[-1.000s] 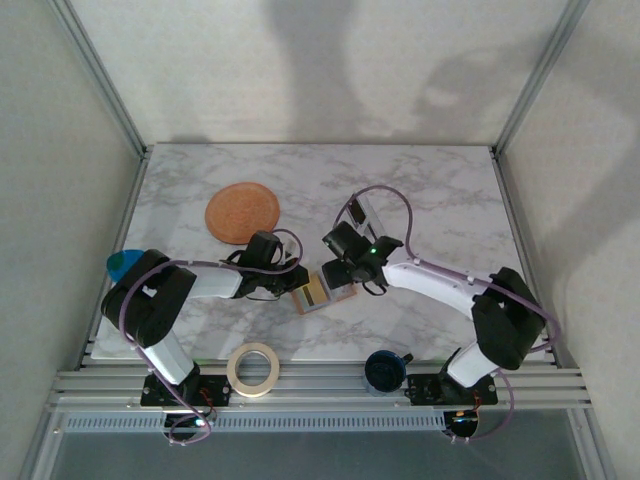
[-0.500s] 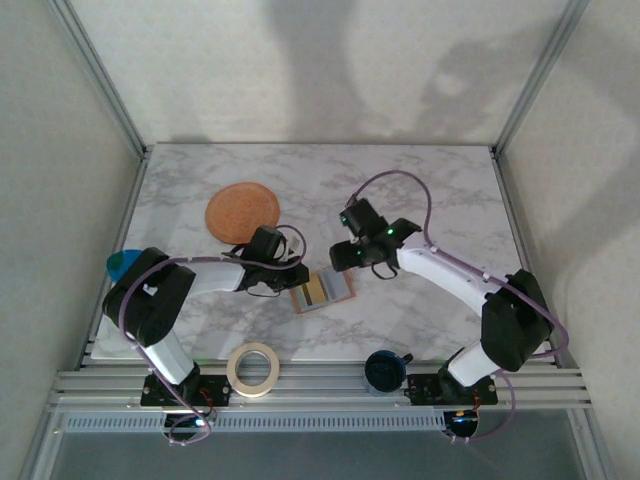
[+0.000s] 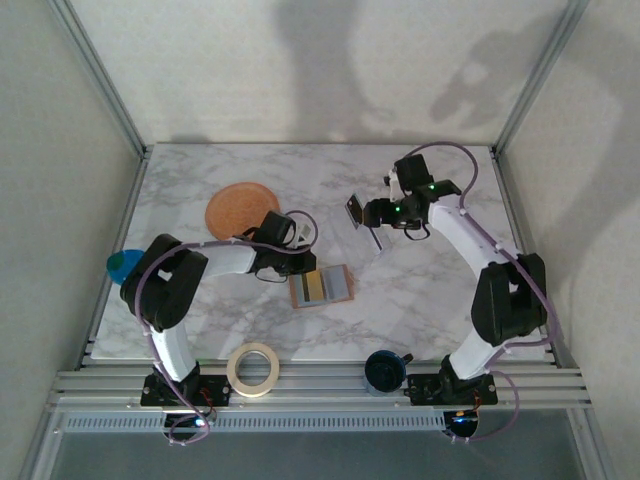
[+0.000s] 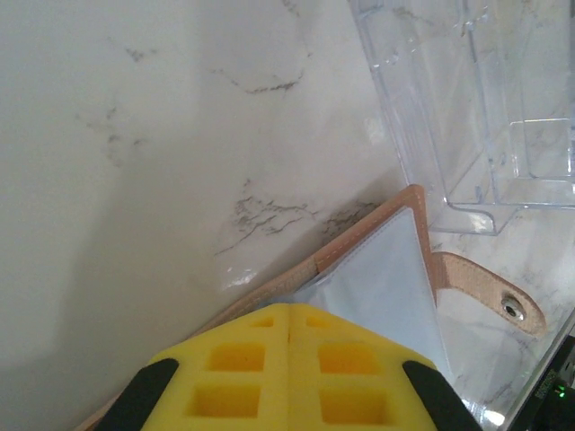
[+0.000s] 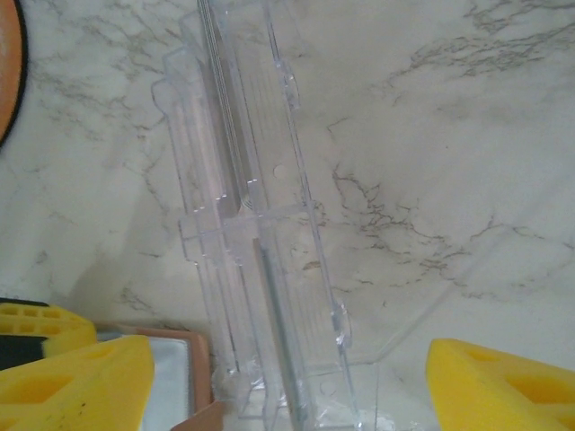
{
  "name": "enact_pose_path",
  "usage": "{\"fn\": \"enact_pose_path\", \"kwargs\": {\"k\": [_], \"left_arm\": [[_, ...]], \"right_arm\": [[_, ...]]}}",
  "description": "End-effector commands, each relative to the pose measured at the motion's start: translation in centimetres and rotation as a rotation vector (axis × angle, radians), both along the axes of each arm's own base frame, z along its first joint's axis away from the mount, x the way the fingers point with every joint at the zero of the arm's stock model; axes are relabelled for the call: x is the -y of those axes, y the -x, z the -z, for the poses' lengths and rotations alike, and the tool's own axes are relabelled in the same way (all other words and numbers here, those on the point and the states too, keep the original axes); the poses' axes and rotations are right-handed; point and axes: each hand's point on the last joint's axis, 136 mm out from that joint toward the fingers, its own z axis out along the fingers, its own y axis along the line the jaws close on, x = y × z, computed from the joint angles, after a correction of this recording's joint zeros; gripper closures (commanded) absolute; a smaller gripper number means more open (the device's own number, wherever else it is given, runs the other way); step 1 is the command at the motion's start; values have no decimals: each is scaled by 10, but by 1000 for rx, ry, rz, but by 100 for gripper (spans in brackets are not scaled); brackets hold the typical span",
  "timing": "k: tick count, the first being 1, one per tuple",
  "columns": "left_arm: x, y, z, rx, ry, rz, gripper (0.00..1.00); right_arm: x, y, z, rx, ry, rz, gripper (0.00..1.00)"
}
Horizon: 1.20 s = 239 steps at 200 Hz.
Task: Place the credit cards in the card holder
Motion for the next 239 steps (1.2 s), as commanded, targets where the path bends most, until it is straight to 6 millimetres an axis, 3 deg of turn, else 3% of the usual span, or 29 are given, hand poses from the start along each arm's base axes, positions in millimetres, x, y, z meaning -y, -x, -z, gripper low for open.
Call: {"fn": "enact_pose_path", "kwargs": {"k": [1,50,76,104,152,209,239], "left_arm": [[-4,-12,-30,78,3,-8,94],[-25,-14,-82,185,36,-100,84],[-40,-6,-97,213,49,-151,78],[-56,1,-100,232,29,-188,71],[-69,9,-99,243,17,-220,68],[-69,12,-91,229,25,-219,67],[-68,11,-89,218,18,-205,67]], "right_arm": [[-12,-9,-8,48,-3,-99,21],[13,-29,-1,132,234,-133,20],[5,-15,15,122,297,-188,18],[-7,-8,28,112,374,-239,18],[21,-12,49,111,671,-198,19],[24,-14,38,178,766,-175,21],[29,-17,27,220,783,-143,27]]}}
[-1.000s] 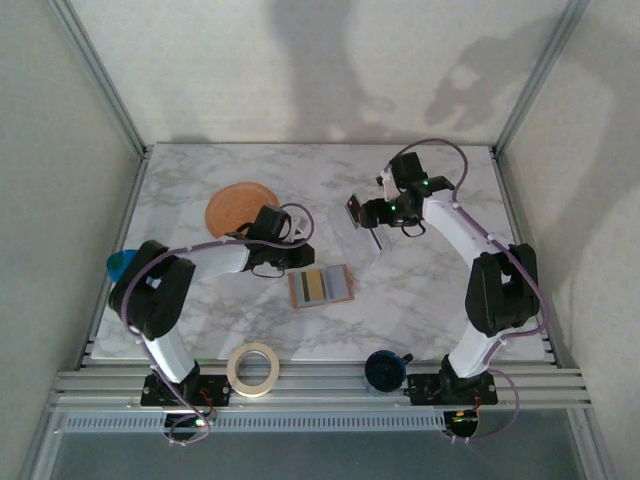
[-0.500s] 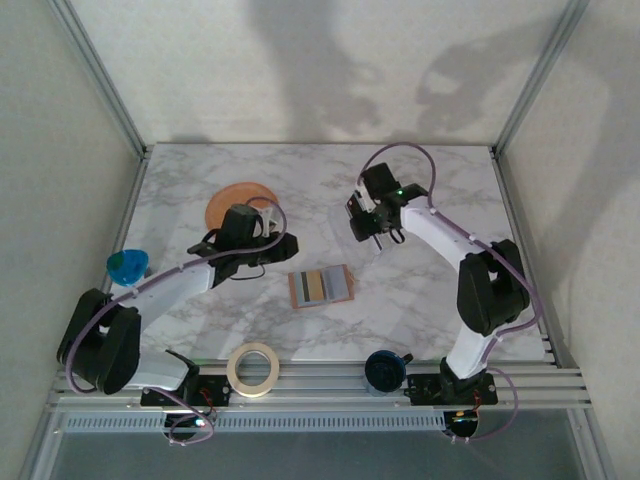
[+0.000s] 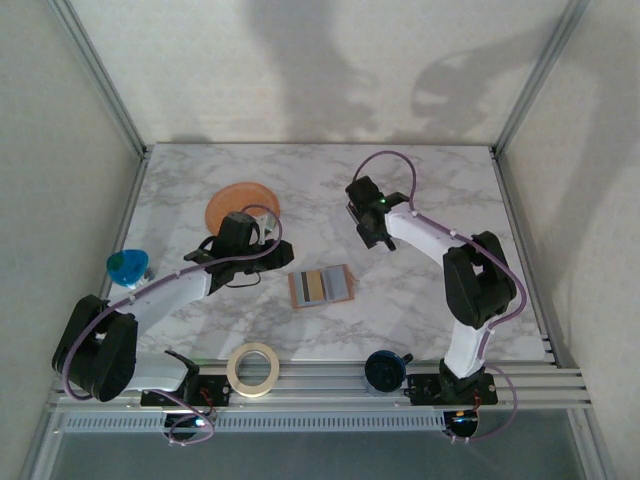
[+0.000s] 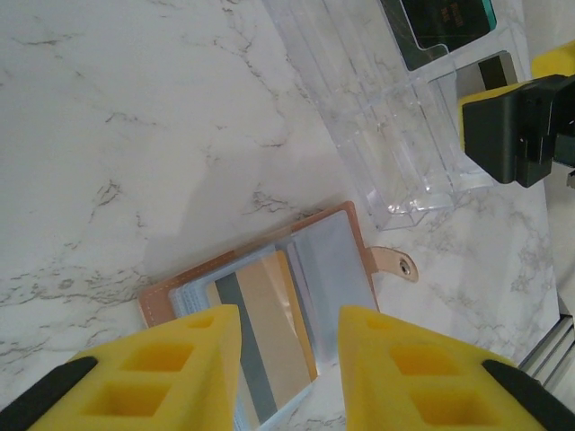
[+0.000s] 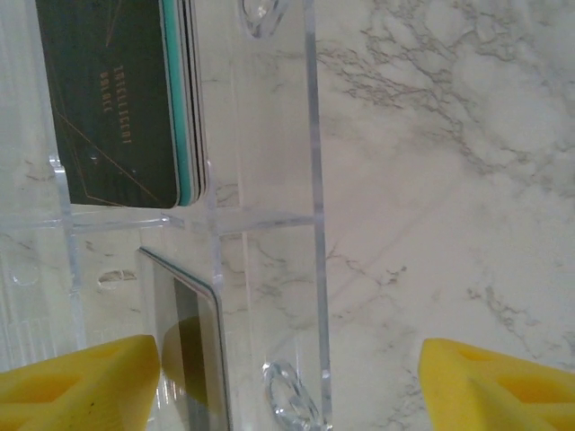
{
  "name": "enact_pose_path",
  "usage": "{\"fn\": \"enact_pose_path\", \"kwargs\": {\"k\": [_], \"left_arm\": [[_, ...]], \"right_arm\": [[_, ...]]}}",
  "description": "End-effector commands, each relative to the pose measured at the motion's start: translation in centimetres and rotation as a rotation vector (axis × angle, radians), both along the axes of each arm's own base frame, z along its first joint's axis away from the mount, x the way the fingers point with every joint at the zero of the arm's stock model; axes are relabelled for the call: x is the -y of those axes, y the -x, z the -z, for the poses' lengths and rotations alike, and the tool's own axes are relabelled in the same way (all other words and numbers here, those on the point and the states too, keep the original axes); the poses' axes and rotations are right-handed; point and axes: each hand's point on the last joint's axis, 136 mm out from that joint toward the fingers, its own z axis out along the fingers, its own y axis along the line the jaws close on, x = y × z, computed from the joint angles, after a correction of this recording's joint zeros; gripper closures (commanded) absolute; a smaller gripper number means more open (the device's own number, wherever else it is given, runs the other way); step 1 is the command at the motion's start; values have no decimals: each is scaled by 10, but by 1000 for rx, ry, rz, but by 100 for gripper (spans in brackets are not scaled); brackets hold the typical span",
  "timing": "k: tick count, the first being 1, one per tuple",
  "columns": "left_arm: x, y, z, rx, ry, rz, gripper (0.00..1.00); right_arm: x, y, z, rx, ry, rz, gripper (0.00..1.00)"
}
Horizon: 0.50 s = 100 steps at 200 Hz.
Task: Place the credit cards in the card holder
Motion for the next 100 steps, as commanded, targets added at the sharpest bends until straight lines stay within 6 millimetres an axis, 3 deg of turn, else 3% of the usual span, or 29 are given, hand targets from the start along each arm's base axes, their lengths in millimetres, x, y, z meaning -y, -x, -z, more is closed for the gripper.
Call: {"fn": "enact_pose_path", "kwargs": {"k": [1,60,100], "left_arm": [[-2,-5,-2,6,-6,-9,67],[0,-6,2,-8,14,-18,67],[1,-5,2,-15,14,-13,69]], "right_arm": [[10,-5,-21,86,40,21,28],[5,-8,-26,101,18,10,35],[6,-7,-27,112,15,9,49]]}}
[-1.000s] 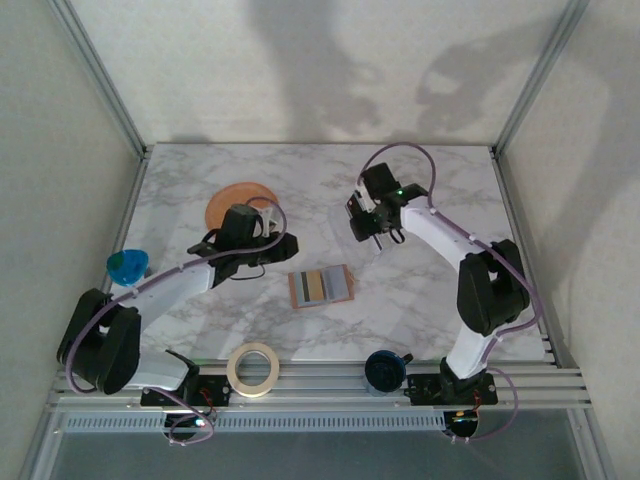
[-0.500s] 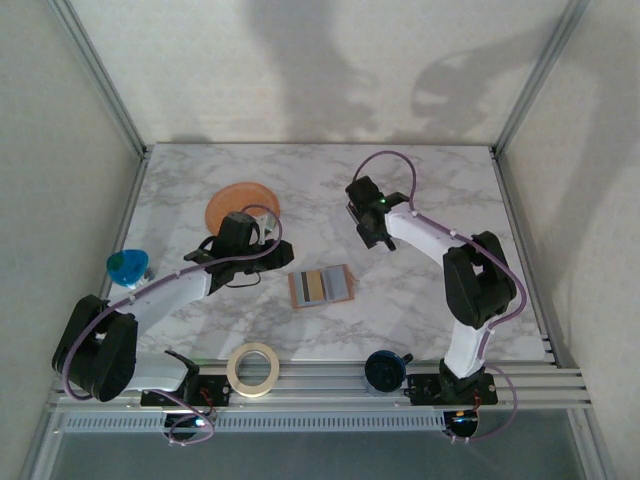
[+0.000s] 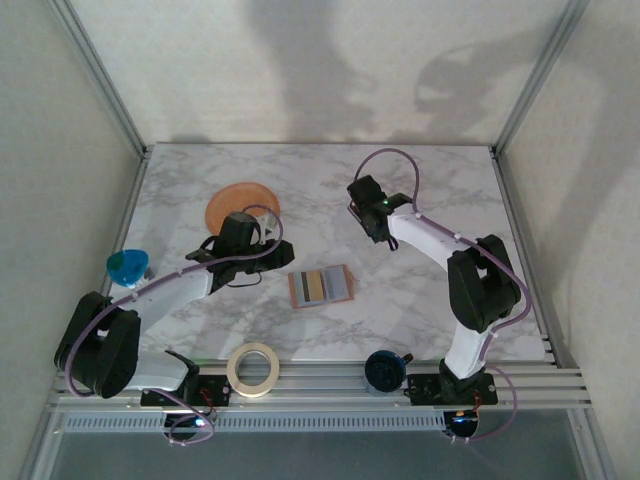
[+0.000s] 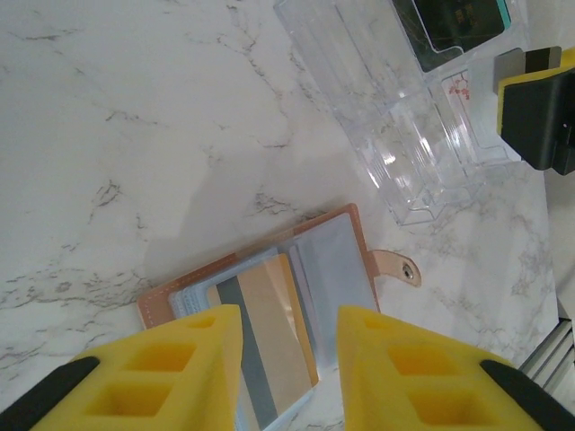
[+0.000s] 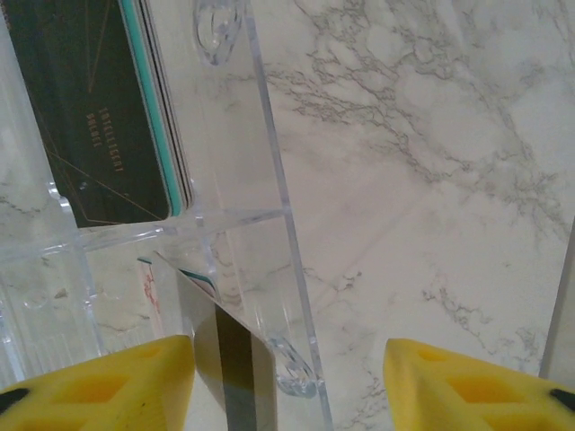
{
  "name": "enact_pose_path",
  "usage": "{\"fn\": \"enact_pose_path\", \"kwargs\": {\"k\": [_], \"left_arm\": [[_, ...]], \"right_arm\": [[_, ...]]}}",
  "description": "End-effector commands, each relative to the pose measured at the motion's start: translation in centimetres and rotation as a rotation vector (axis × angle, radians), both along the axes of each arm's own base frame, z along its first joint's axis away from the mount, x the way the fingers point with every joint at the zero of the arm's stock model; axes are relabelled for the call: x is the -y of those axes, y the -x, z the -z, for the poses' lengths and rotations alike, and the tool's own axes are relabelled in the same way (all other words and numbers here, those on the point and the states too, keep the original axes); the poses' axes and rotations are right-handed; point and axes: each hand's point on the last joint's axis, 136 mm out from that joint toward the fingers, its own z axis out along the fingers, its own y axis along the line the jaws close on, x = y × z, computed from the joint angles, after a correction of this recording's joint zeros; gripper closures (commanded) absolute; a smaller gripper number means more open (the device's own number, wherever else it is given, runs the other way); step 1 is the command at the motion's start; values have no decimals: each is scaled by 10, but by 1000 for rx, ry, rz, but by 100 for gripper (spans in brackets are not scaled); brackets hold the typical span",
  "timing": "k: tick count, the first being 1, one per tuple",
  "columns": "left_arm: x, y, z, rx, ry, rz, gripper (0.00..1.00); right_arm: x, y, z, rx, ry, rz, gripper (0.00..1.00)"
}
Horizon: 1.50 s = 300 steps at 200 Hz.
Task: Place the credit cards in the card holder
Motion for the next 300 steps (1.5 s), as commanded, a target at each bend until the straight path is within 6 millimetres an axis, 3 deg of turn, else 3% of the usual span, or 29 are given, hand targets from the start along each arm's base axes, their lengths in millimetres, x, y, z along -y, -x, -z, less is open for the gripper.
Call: {"fn": "enact_pose_path", "kwargs": {"k": [1,47,99,178,241,269,283,300], "left_arm": [[0,-3,-2,-1,9,-5,69],[0,-2,1,-9,15,-4,71],[0,0,2,-12,14,3,84],[3,1,5,-22,24,10,85],[7,3,-3,-20,30,37,85],[10,2,-19,15,64,38,84],[15,2,-41,57,112,57,80],[22,5,-71,114,174,96,70]], "right_arm": [[0,-1,-12,42,-12,1,49],[-3,1,-15,46,-28,-5,63],[-6,3,-20,54,-60,-13,74],[-11,7,-27,53,-87,-28,87],[-32,19,-42,46,-257,-79,96],[-36,22,-63,72,-312,-91,100],[-41,27,-81,97,-381,-106,100],[-61,40,-106,91,-539,-165,100]]}}
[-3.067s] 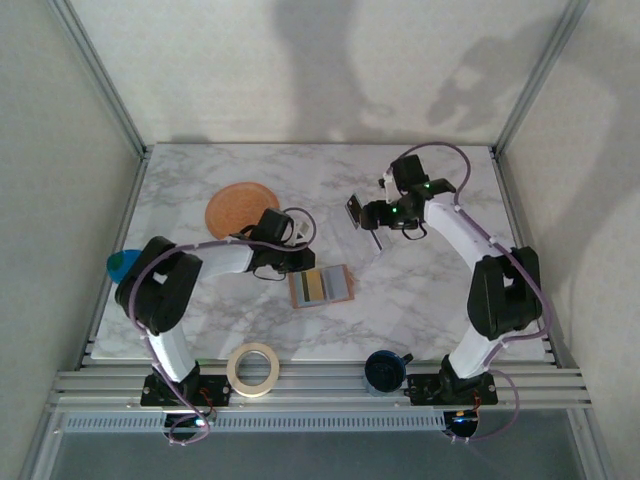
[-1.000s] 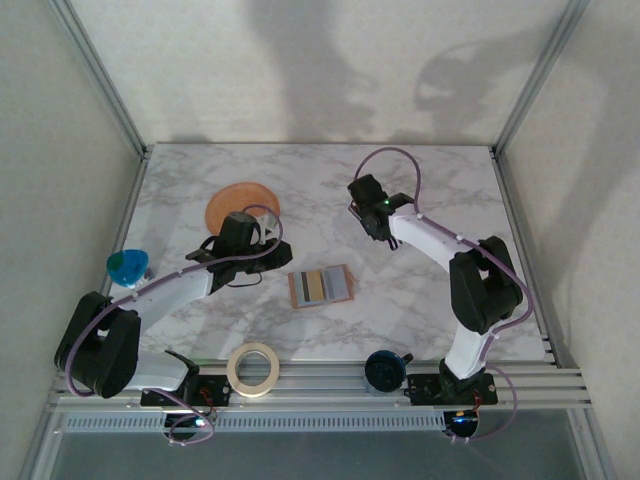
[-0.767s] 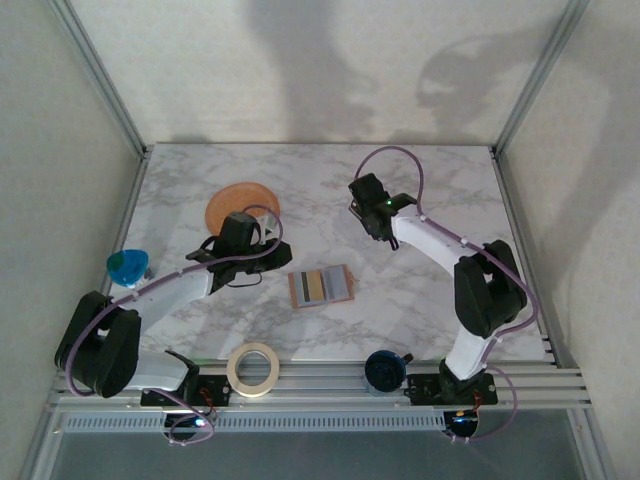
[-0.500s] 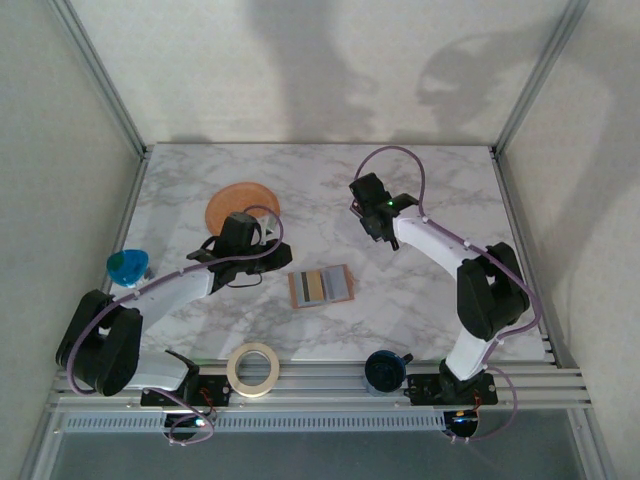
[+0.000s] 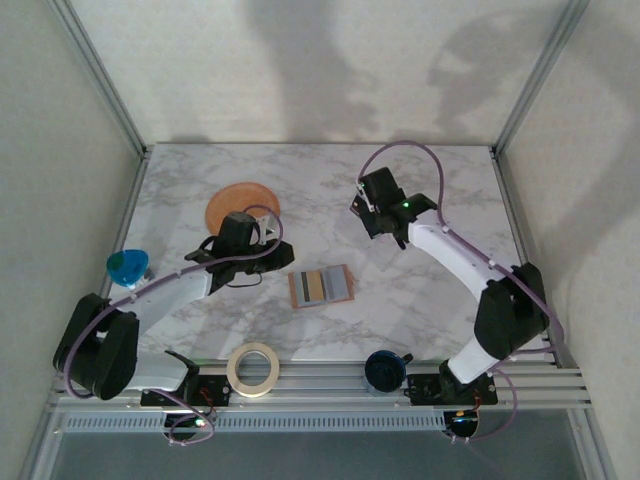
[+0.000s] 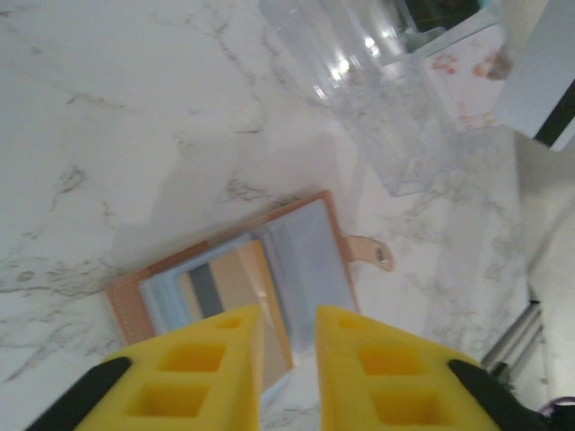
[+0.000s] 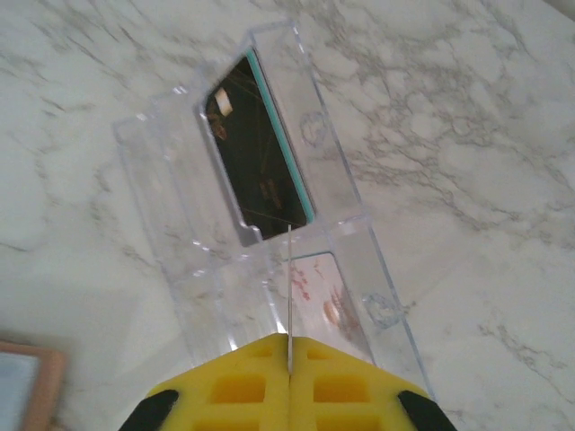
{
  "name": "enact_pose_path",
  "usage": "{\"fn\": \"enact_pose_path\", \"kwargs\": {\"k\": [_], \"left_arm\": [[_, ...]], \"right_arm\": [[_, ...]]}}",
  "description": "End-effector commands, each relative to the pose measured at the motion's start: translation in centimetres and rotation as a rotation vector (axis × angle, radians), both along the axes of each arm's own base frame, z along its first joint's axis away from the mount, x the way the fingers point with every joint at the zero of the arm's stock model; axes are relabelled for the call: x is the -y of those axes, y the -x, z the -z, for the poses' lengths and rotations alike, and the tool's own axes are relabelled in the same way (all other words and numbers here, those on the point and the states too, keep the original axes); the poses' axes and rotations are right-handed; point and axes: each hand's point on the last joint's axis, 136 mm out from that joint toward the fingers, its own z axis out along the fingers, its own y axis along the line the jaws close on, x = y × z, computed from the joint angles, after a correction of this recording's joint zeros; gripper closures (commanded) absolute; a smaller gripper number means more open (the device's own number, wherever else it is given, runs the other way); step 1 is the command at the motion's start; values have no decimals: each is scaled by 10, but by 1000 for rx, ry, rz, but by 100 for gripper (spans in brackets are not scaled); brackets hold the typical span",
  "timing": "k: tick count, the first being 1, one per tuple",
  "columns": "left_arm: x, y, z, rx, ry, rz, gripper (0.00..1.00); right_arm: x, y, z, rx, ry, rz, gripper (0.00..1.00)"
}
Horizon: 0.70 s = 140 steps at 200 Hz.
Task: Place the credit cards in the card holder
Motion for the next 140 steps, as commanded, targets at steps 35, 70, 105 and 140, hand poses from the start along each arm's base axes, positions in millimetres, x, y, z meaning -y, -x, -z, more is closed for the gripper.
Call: {"fn": "enact_pose_path", "kwargs": {"k": [35,70,105,140], "left_arm": [[31,12,-127,263,279,178,52],[48,28,-169,367,350,342,50],[65,44,-191,414,417,464,50],[85,63,-199,433,443,568,50]], "right_arm": [[-54,59,-85,-50,-545,-220,100],[-72,101,-122,-175,-880,-374,100],[-85,141,-150,-339,-1141,-528,100],[-91,158,-166,-419,-1257,-615,100]]}}
